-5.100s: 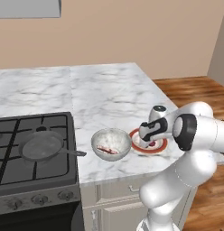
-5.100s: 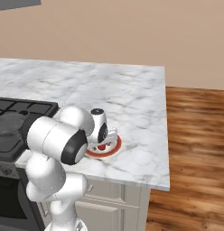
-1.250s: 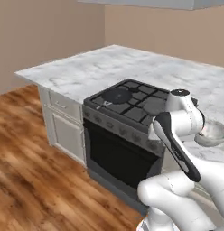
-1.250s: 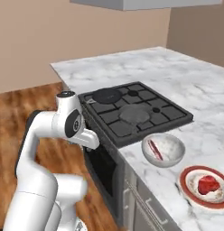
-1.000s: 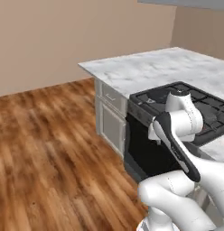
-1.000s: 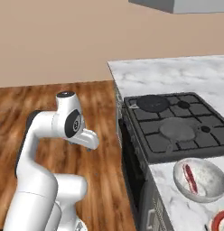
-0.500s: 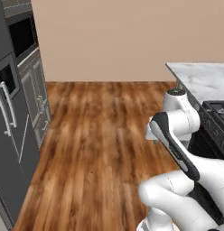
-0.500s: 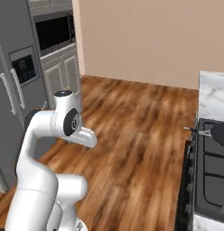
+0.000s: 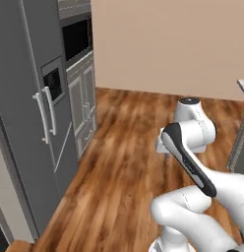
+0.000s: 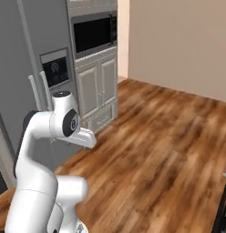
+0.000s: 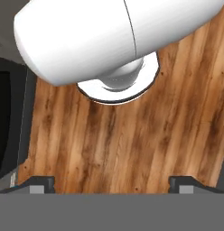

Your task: Place one of the steaks on the plate and the other in the bowl. Then place the bowl in the fridge.

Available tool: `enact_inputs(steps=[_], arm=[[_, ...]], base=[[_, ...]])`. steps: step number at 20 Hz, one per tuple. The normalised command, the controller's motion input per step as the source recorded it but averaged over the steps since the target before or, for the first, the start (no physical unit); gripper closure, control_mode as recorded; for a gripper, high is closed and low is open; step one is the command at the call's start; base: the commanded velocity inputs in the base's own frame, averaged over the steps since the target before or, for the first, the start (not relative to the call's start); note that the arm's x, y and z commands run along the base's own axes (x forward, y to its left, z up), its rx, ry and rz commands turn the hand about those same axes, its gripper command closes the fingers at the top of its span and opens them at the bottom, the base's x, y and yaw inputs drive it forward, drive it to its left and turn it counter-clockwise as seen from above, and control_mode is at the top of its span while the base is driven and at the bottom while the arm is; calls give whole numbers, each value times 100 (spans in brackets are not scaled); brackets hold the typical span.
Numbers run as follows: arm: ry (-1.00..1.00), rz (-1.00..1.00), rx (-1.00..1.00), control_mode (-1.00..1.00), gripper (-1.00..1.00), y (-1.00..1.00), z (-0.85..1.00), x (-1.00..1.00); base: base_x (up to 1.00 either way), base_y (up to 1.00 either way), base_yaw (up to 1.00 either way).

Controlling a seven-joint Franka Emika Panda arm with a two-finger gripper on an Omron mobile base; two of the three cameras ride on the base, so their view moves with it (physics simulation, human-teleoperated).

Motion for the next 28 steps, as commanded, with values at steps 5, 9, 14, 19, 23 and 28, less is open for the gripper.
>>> enact_inputs(steps=[5, 9, 14, 19, 23, 28], arm=[[0, 0, 0, 100, -100, 0, 0, 0], [0, 0, 0, 100, -100, 0, 0, 0], [0, 0, 0, 100, -100, 0, 0, 0], [0, 0, 0, 100, -100, 0, 0, 0], [0, 0, 0, 100, -100, 0, 0, 0], [0, 0, 0, 100, -100, 0, 0, 0]], base=[[90, 4, 44], [76, 23, 54], [57, 17, 72], [17, -3, 79], [-4, -58, 68], [-11, -79, 59]])
